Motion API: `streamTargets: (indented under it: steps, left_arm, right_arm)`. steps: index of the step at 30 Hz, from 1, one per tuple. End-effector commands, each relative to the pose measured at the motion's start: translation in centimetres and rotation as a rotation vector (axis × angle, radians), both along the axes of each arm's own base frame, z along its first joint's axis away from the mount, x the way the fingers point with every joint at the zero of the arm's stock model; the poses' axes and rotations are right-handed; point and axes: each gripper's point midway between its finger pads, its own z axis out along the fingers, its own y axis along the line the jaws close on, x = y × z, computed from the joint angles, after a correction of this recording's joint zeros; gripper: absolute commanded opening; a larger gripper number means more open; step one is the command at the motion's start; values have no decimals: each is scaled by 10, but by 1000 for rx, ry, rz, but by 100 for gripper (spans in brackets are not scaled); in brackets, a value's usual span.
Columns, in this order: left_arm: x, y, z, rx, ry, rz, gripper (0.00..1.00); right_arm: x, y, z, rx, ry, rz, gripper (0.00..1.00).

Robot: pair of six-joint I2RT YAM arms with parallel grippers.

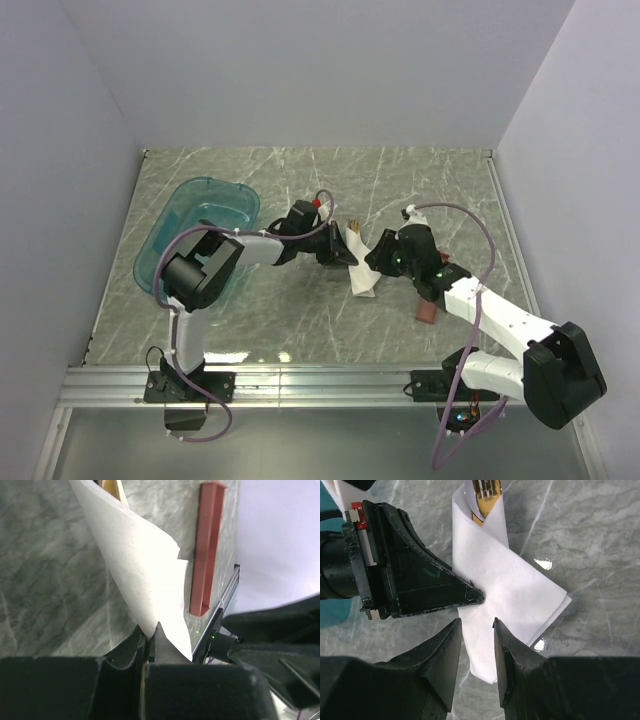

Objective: Place the utensils on the paper napkin and roll it up

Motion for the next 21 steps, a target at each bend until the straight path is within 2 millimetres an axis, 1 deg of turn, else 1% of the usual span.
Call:
streamTargets:
  steps: [1, 2, 3, 4, 5, 7, 8, 9, 11, 13, 14, 15, 16, 19, 20, 21]
  left_arm:
    - [4, -5, 37, -73, -155, -32, 0]
    - [4, -5, 36, -72, -158, -37, 0]
    - [3, -5, 37, -75, -162, -42, 0]
    - [1, -3, 33, -72, -157, -42, 0]
    - [0, -3, 37, -85, -173, -46, 0]
    - [-4, 0, 38, -96, -185, -50, 0]
    - [-4, -1, 47, -121, -219, -55, 0]
    - [-7, 1, 47, -124, -223, -59, 0]
    - [-8, 2, 59, -130, -261, -67, 0]
    - [-6, 6, 64, -114, -289, -54, 1]
    - [-5, 7, 74, -117, -327, -55, 0]
    - [-6, 10, 75, -102, -328, -52, 0]
    - [-4, 12, 85, -100, -366, -45, 0]
    - [-5, 16, 95, -91, -396, -38, 0]
    - [-6, 18, 105, -100, -421, -37, 0]
    - [-7, 18, 108, -102, -431, -35, 0]
  right_arm:
    - [6, 7, 23, 46, -82, 83, 41]
    - [8, 9, 29, 61, -108, 101, 41]
    - [8, 10, 33, 68, -115, 118, 41]
    - [8, 10, 34, 72, -116, 128, 41]
    - [8, 11, 37, 77, -121, 141, 41]
    - [10, 15, 48, 99, -153, 167, 41]
    - [6, 20, 49, 116, -153, 208, 42]
    - [6, 20, 52, 122, -161, 223, 43]
    - [2, 24, 56, 135, -163, 274, 44]
    - [1, 24, 59, 148, -172, 289, 45]
    - [0, 23, 60, 151, -170, 291, 45]
    - [-2, 25, 61, 163, -163, 311, 46]
    - [-4, 25, 61, 165, -162, 324, 46]
    - [-8, 27, 64, 172, -170, 350, 47]
    - [-7, 26, 68, 167, -184, 354, 47]
    - [-7, 25, 72, 158, -194, 350, 47]
